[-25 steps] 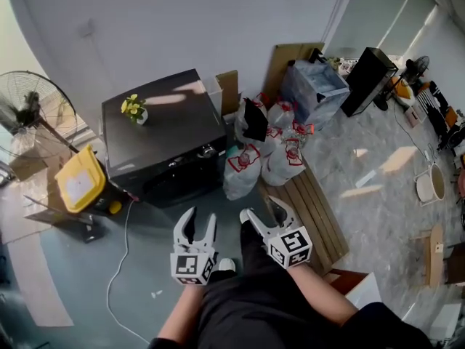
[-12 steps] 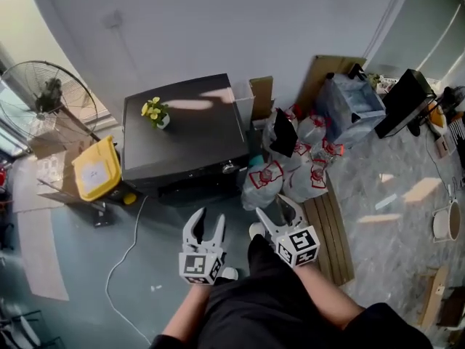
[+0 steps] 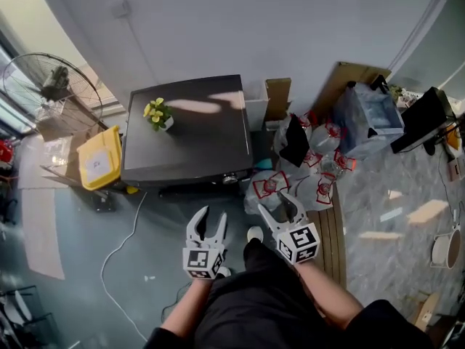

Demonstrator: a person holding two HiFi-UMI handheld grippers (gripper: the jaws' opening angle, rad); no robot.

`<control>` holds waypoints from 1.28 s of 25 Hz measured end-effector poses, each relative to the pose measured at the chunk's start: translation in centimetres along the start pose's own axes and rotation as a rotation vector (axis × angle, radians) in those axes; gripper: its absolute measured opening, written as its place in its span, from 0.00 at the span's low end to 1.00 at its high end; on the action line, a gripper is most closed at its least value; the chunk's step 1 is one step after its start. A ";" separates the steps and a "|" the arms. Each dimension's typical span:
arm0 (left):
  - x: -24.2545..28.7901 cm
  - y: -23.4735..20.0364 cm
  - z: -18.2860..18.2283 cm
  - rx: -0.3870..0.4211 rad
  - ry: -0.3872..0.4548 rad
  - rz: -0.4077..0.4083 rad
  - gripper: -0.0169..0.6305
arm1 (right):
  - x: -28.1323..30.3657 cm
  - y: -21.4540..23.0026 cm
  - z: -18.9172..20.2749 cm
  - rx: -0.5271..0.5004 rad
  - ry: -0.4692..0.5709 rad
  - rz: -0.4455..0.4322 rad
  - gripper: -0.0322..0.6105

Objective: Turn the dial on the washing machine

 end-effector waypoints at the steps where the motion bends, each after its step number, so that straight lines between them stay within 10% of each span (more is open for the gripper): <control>1: 0.6 0.0 0.1 -0.004 -0.006 -0.012 0.30 | 0.5 0.6 0.0 0.001 -0.008 -0.012 0.40; 18: 9.1 0.2 5.8 -0.029 -0.087 -0.158 0.31 | 6.9 7.0 0.9 -0.065 -0.052 -0.153 0.40; 32: 13.5 -2.1 10.9 -0.113 -0.139 -0.203 0.33 | 10.7 7.6 6.8 -0.055 -0.066 -0.058 0.40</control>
Point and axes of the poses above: the fingertips, and each gripper's own axes: x forward along the fingers, y to its right, z out of its underside, the point moved 8 cm from there along -x, backward along the fingers, and after that the axes turned 2 degrees about y, right-handed, at the moved point
